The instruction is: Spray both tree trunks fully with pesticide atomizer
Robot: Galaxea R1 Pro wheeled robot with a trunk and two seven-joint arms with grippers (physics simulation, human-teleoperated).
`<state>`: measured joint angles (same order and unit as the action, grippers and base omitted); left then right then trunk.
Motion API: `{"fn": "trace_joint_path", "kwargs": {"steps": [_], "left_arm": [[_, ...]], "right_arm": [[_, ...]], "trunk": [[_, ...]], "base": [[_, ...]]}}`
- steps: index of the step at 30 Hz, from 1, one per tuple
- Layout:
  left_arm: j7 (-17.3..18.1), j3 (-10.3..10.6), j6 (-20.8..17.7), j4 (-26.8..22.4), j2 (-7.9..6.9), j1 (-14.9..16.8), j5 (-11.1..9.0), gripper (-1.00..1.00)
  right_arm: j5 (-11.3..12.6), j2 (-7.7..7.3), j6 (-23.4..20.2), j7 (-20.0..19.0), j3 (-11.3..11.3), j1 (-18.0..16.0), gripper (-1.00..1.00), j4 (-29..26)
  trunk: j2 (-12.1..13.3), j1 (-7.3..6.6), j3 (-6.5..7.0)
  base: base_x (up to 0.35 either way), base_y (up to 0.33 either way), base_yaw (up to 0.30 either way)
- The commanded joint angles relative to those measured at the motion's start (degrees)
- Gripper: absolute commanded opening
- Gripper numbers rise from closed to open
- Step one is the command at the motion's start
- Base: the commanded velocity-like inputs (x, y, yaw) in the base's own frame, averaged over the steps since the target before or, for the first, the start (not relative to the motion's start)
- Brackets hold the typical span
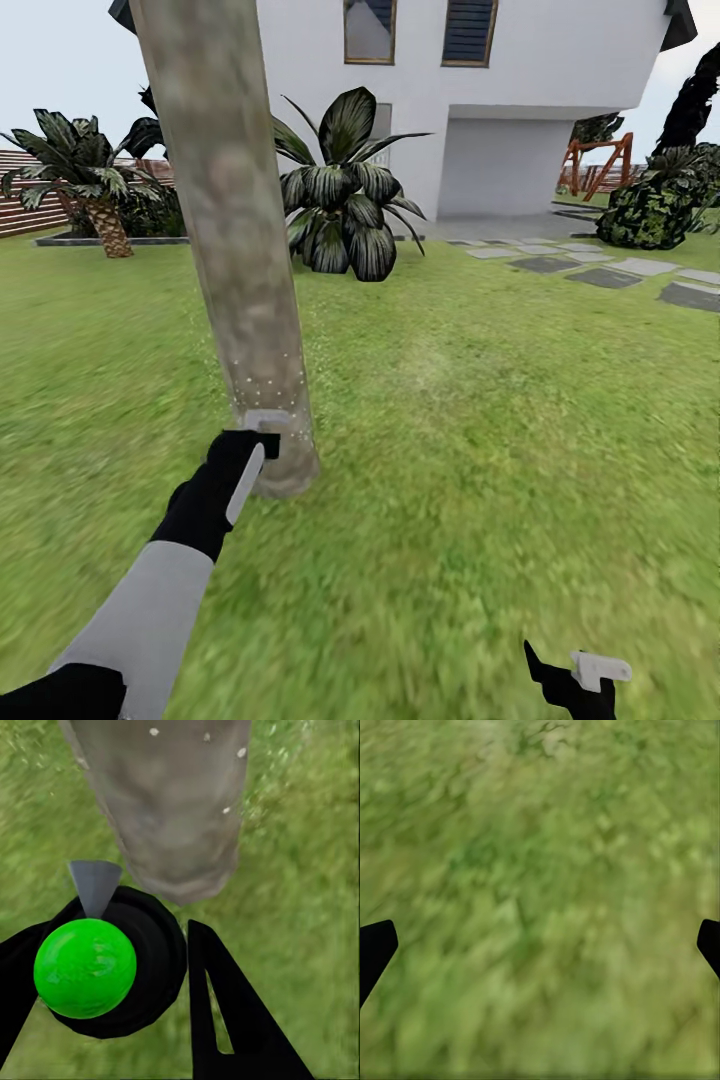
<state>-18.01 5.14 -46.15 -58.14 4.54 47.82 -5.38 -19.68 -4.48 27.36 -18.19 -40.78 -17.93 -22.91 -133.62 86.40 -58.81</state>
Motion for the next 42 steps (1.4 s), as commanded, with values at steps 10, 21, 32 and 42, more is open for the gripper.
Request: {"fn": "trace_joint_path", "kwargs": {"steps": [10,21,32,42], "left_arm": [[0.26,-0.07,-3.89,-3.49,-3.44,0.28,0.15,-1.0],[0.24,-0.35,-11.67,-13.12,-6.41,0.85,0.22,-1.0],[0.08,4.5,-11.82,-17.39,-0.52,1.44,0.78,-1.0],[0.24,-4.61,-12.05,-17.65,-4.58,4.98,0.12,-1.0]], "right_arm": [[0.0,0.0,0.02,0.0,0.0,0.0,1.0,0.06],[-0.09,0.09,-0.02,0.0,0.09,0.0,1.0,0.07],[-0.09,0.09,-0.03,0.0,0.02,0.0,1.0,0.11],[-0.09,0.09,-0.03,0.0,0.02,0.0,1.0,0.15]], "trunk": [[0.0,0.0,0.0],[0.0,0.0,0.0],[0.0,0.0,0.0],[0.0,0.0,0.0]], "base": [[0.0,0.0,0.0],[0.0,0.0,0.0],[-0.105,0.0,0.0],[-0.001,0.0,0.0]]}}
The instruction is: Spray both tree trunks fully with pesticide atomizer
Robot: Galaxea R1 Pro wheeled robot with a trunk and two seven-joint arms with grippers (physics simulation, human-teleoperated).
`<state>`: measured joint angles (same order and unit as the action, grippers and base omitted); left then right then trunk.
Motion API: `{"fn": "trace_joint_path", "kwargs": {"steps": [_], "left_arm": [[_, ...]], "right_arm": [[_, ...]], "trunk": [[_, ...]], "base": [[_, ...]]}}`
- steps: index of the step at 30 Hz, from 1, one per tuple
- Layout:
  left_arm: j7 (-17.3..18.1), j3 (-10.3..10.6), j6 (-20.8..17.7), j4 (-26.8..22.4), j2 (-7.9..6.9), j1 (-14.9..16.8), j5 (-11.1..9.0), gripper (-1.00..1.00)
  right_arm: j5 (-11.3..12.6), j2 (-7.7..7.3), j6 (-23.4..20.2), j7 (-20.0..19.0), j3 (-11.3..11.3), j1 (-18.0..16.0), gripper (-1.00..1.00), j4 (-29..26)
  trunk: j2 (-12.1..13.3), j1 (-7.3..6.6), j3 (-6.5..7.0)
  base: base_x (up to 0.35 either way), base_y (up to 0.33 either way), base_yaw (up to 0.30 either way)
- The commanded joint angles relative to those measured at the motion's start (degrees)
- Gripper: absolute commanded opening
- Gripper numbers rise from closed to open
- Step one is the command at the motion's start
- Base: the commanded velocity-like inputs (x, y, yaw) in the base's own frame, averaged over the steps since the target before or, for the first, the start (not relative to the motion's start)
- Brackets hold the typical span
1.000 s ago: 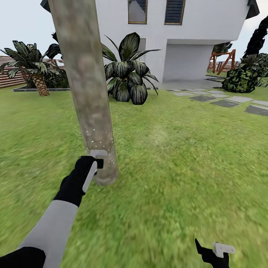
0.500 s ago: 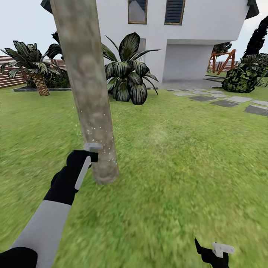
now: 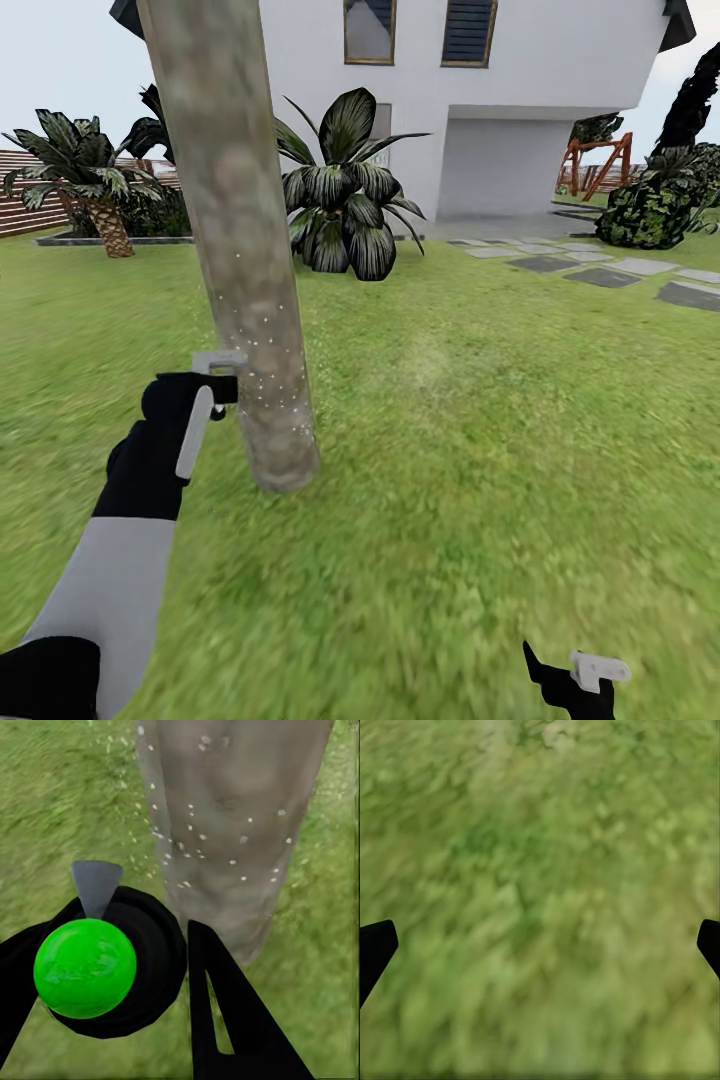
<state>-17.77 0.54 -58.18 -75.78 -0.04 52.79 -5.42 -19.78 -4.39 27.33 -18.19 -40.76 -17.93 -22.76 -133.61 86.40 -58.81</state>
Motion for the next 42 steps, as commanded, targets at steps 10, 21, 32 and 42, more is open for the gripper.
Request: {"fn": "trace_joint_path", "kwargs": {"steps": [10,21,32,42], "left_arm": [[-0.03,4.91,0.12,0.66,1.33,-0.7,0.4,-1.0],[-0.24,5.49,4.65,16.67,2.55,-3.24,0.7,-1.0],[-1.35,7.02,18.56,30.46,1.15,-4.66,0.81,-1.0],[-1.48,7.02,18.8,30.7,1.2,-4.89,1.03,-1.0]], "right_arm": [[0.0,0.0,0.0,0.0,0.03,0.0,1.0,0.0],[0.0,0.0,0.0,0.0,0.06,0.0,1.0,0.0],[0.0,0.0,0.0,0.0,0.06,0.0,1.0,0.0],[0.0,0.0,0.0,0.0,0.07,0.0,1.0,0.0]], "trunk": [[0.0,0.0,0.0],[0.0,0.0,0.0],[0.0,0.0,0.0],[0.0,0.0,0.0]], "base": [[0.0,0.0,0.0],[0.0,0.0,0.0],[0.0,-0.001,0.0],[0.0,-0.254,0.0]]}}
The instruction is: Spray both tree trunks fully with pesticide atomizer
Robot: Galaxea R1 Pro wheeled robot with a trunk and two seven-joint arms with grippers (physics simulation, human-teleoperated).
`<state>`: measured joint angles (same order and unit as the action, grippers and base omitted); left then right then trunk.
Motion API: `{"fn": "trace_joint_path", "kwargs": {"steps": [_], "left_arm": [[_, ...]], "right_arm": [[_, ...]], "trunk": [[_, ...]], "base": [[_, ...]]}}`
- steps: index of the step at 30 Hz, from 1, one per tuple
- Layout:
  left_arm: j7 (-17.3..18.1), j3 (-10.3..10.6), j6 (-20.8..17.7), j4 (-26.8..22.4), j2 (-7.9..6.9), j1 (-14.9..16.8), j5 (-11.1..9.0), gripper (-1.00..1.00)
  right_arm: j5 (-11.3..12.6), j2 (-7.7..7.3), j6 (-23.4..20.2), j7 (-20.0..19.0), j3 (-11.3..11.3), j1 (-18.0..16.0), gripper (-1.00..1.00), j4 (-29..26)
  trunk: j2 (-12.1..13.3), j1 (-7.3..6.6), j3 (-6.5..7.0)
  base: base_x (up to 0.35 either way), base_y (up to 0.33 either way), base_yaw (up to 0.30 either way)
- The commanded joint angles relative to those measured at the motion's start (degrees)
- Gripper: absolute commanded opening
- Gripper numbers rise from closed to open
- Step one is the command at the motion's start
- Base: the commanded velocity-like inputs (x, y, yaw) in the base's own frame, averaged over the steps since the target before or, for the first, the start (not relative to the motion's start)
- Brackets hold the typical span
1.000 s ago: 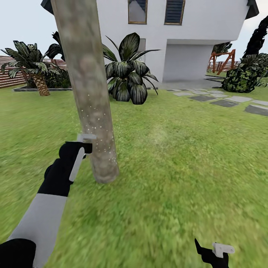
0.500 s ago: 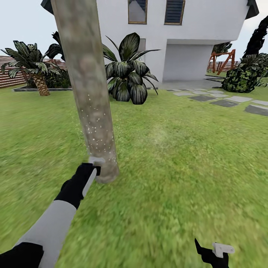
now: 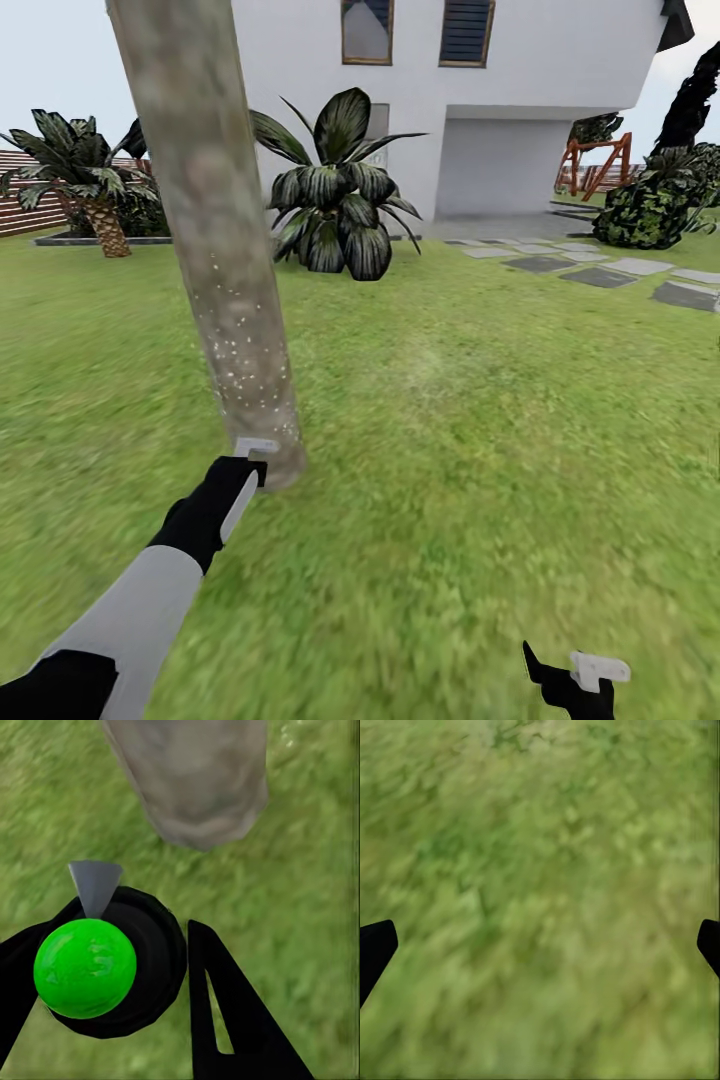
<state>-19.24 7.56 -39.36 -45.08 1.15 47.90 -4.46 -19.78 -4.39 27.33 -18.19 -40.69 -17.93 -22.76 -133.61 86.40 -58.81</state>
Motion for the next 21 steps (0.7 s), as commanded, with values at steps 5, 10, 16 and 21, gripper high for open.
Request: {"fn": "trace_joint_path", "kwargs": {"steps": [5,10,16,21], "left_arm": [[-0.14,0.0,-0.06,0.0,0.04,0.0,0.07,-1.0],[-0.32,-0.07,-0.1,0.0,-0.14,0.02,0.07,-1.0],[-2.28,0.0,-0.19,0.0,-0.1,0.0,-0.01,-1.0],[-2.35,-0.07,-0.19,0.0,-0.11,0.04,-0.02,-1.0]], "right_arm": [[0.0,0.0,0.0,0.0,0.0,0.0,1.0,0.0],[0.0,0.0,0.0,0.0,0.0,0.0,1.0,0.0],[0.0,0.05,0.0,0.0,0.0,0.0,1.0,0.0],[0.0,0.05,0.0,0.0,0.0,0.0,1.0,0.0]], "trunk": [[0.0,0.0,0.0],[0.0,0.0,0.0],[0.0,0.0,0.0],[0.0,0.0,0.0]], "base": [[0.0,-0.268,0.0],[0.0,-0.268,0.0],[0.0,-0.268,0.0],[0.001,-0.268,0.001]]}}
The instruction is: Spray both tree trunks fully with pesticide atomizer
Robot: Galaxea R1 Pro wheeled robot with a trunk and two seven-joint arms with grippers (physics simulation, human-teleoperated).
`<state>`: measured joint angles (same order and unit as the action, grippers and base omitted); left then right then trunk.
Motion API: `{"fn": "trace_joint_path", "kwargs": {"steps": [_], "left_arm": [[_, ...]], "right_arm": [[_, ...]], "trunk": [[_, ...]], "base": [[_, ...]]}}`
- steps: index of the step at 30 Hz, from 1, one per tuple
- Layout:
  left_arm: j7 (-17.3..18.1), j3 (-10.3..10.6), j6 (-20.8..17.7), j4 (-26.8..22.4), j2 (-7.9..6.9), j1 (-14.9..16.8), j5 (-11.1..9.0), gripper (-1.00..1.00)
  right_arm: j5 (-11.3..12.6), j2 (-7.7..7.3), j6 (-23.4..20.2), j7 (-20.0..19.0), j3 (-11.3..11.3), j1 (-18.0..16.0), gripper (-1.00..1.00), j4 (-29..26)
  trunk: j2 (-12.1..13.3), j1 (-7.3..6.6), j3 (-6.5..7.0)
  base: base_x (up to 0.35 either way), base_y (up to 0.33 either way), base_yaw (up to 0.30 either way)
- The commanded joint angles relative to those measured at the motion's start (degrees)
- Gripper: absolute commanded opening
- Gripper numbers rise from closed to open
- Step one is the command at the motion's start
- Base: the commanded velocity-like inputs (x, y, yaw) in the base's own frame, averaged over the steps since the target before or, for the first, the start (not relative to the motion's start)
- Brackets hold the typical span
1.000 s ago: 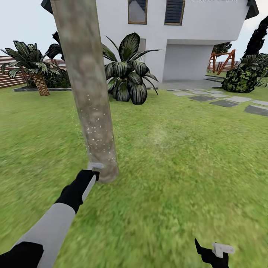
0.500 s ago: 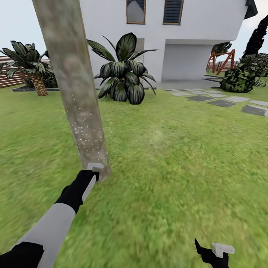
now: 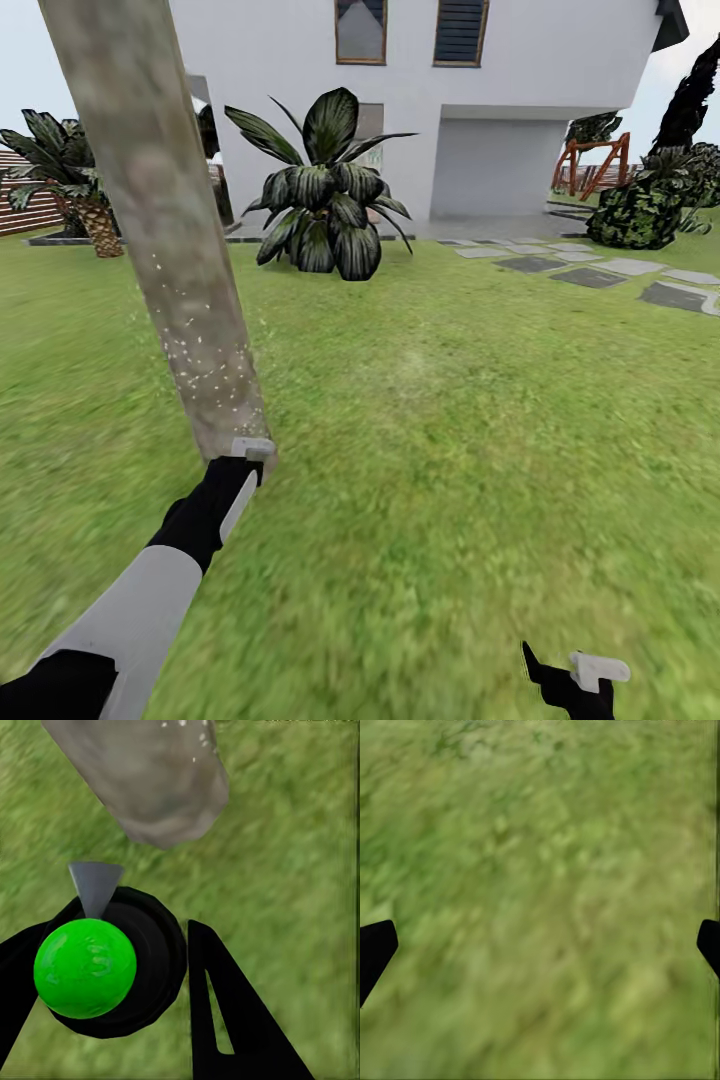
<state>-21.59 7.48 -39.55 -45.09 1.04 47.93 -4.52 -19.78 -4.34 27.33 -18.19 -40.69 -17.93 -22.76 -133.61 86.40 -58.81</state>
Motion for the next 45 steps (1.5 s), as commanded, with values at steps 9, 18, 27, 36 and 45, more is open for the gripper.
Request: {"fn": "trace_joint_path", "kwargs": {"steps": [9,18,27,36,45], "left_arm": [[0.01,-0.2,0.19,0.06,-0.97,-1.24,-0.21,-1.0],[0.67,0.3,6.6,0.08,-1.18,-7.95,-0.42,-1.0],[13.81,0.85,15.85,0.03,-3.17,-9.95,2.25,-1.0],[39.76,0.86,22.34,9.41,-7.18,-9.89,14.01,-1.0],[66.51,0.91,30.55,19.14,-6.65,-9.44,34.59,-1.0]], "right_arm": [[0.0,0.03,0.0,0.0,0.0,0.0,1.0,0.0],[0.0,0.03,0.0,-0.05,0.0,0.0,1.0,0.0],[0.0,0.06,0.0,0.01,-0.02,0.0,1.0,0.53],[-3.28,1.47,-0.48,-0.24,21.47,-5.31,1.0,-3.83],[-3.34,7.47,-19.34,-15.83,39.77,-14.39,1.0,-15.23]], "trunk": [[0.0,0.0,0.0],[0.0,0.0,0.0],[0.0,0.0,0.0],[0.0,0.0,0.0],[0.0,0.0,0.0]], "base": [[0.062,-0.214,0.224],[-0.326,-0.004,0.019],[-0.346,0.0,0.0],[-0.185,0.0,0.0],[-0.001,0.0,0.0]]}}
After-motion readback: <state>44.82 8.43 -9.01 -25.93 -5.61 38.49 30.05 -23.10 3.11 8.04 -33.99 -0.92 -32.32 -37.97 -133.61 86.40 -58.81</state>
